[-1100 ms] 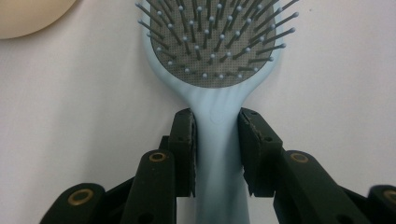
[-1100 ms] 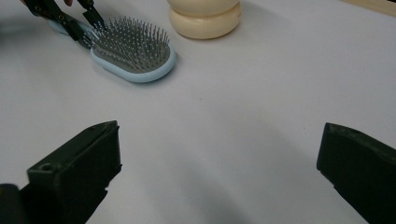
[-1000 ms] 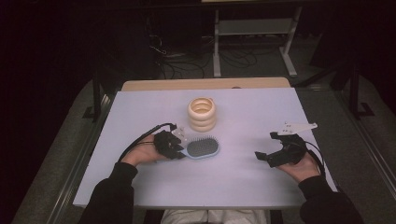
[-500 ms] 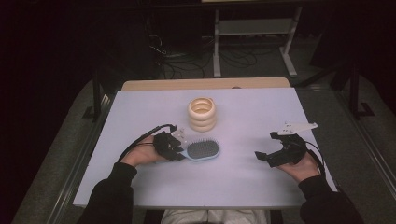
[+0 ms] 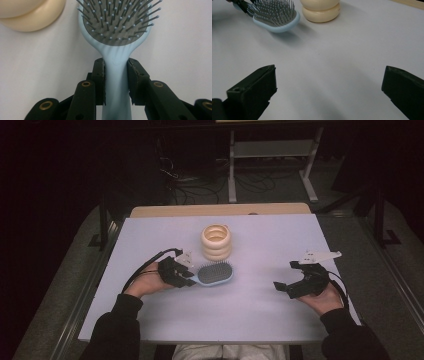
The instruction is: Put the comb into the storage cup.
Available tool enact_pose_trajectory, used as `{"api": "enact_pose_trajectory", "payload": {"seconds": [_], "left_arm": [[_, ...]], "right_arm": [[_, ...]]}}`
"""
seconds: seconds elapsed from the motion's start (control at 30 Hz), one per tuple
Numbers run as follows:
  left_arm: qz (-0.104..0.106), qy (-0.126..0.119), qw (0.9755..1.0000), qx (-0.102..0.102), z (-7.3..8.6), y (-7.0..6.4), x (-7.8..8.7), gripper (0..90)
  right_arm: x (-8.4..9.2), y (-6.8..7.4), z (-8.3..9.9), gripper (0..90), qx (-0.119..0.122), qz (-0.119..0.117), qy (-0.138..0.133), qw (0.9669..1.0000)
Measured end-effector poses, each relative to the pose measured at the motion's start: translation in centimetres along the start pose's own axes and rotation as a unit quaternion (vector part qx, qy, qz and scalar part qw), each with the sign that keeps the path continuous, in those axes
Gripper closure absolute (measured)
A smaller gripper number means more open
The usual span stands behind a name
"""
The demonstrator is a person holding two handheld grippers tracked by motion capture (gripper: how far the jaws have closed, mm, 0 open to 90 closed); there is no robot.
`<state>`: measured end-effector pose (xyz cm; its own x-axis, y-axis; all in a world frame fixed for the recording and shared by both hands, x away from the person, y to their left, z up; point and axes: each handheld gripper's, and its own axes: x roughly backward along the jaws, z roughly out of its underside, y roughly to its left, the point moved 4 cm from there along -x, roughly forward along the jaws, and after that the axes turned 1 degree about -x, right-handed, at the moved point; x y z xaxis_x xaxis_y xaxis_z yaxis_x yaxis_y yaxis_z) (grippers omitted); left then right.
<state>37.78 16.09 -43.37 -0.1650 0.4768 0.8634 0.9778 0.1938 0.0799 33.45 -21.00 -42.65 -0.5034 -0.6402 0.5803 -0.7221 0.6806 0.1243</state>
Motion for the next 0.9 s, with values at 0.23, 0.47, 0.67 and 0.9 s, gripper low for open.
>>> {"api": "enact_pose_trajectory", "payload": {"seconds": [0.23,0.47,0.67,0.9], "left_arm": [[-0.009,-0.029,0.9995,0.006,0.0,0.2,1.6,70.3],[-0.027,-0.049,0.9983,0.016,0.1,0.4,3.2,70.3],[-0.039,-0.078,0.9959,0.023,0.0,0.5,4.8,70.3],[-0.065,-0.093,0.9935,0.011,-0.5,0.5,6.4,70.3]], "right_arm": [[-0.1,0.0,0.0,0.0,0.000,-0.002,0.002,1.0000],[0.1,0.0,0.1,0.0,-0.003,0.002,0.002,1.0000],[0.4,-0.2,0.1,0.0,-0.012,0.005,-0.003,0.9999],[0.5,0.0,-0.2,0.0,-0.003,0.007,-0.002,1.0000]]}}
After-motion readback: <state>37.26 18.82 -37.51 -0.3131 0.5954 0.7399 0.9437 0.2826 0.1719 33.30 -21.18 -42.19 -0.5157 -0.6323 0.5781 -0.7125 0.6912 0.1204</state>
